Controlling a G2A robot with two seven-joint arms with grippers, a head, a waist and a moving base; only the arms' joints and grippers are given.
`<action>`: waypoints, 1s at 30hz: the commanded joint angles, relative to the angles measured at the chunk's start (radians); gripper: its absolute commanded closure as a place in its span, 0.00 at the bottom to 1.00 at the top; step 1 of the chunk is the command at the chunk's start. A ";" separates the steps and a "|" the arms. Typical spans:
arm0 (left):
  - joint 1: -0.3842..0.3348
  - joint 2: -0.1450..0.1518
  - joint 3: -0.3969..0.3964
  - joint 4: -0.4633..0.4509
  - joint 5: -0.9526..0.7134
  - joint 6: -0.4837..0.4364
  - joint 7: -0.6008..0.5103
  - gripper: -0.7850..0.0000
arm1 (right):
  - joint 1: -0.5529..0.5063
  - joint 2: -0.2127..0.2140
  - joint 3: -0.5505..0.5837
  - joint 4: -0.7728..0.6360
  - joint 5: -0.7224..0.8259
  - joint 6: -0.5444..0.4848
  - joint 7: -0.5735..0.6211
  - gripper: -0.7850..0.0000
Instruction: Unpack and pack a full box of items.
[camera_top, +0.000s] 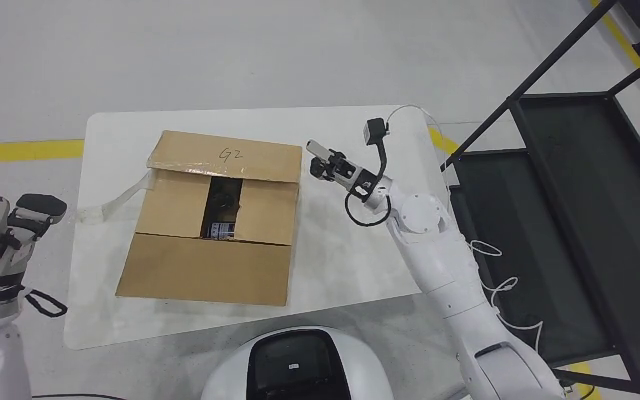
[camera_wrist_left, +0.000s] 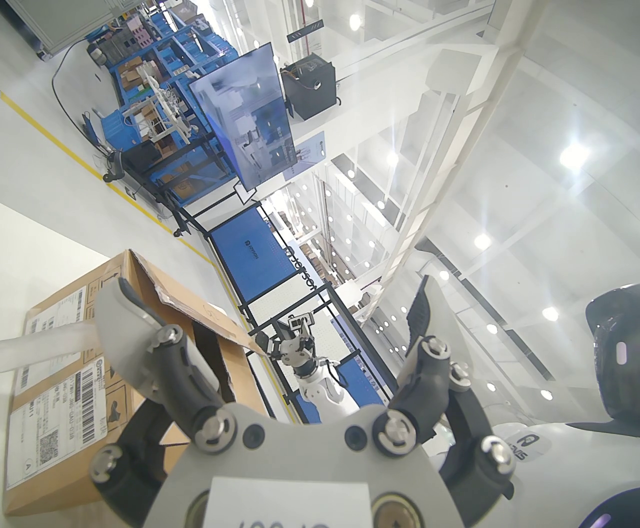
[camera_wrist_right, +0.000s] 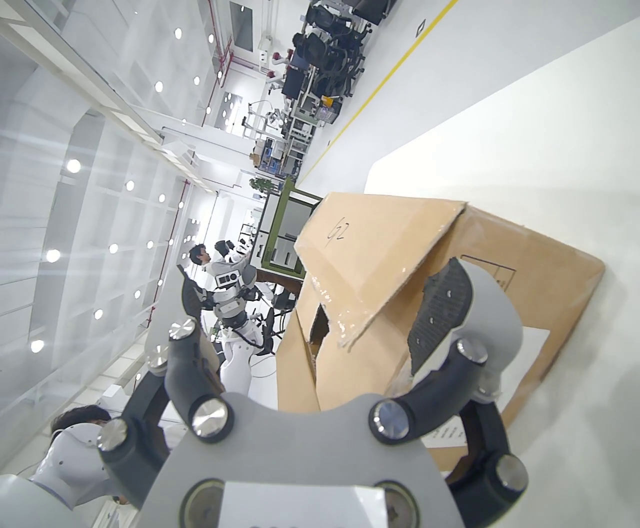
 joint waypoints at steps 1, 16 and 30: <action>0.000 0.000 0.000 0.000 0.000 0.000 0.000 0.00 | 0.004 -0.001 -0.009 -0.009 -0.005 0.002 -0.009 0.00; 0.000 0.000 0.000 0.000 0.000 0.000 0.000 0.00 | 0.040 -0.010 -0.082 0.006 -0.007 0.028 -0.021 0.00; 0.000 0.000 0.000 0.000 0.000 0.000 0.000 0.00 | 0.052 -0.006 -0.096 0.063 0.051 0.026 0.053 0.00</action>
